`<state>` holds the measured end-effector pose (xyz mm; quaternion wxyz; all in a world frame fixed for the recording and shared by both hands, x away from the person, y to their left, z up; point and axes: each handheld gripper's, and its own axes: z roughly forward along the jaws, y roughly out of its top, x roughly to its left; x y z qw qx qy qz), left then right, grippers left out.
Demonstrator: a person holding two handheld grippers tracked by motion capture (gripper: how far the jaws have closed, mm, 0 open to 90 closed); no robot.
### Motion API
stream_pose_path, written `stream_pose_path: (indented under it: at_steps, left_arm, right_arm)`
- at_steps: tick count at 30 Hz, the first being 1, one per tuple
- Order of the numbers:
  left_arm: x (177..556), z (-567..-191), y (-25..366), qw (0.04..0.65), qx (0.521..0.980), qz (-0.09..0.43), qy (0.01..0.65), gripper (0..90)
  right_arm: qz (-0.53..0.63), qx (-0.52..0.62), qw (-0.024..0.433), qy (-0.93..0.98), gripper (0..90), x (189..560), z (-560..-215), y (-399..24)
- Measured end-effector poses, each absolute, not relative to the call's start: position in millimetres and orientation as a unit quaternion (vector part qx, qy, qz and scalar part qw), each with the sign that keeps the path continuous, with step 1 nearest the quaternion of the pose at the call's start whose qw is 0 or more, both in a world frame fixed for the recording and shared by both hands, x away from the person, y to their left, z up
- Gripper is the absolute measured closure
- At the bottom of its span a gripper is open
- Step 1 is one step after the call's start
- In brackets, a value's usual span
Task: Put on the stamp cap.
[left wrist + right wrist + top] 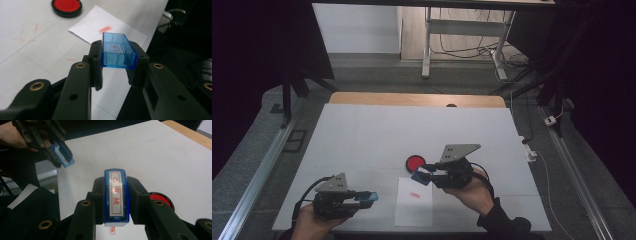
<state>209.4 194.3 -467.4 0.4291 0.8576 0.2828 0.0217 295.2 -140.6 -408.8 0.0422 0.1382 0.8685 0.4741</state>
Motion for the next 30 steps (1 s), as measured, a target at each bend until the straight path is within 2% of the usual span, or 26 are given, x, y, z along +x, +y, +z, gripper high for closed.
stream_pose_path:
  at_steps: [15, 30]
  left_arm:
    - [237, -466, 157, 0.437, 0.876, -0.022, 0.205, 68.4]
    - [263, -466, 127, 0.46, 0.877, -0.039, 0.133, 68.6]
  right_arm:
    - [0.487, 0.131, 0.024, 0.863, 70.1, 297, -401, -145]
    - [0.499, 0.114, 0.02, 0.859, 70.2, 294, -395, -144]
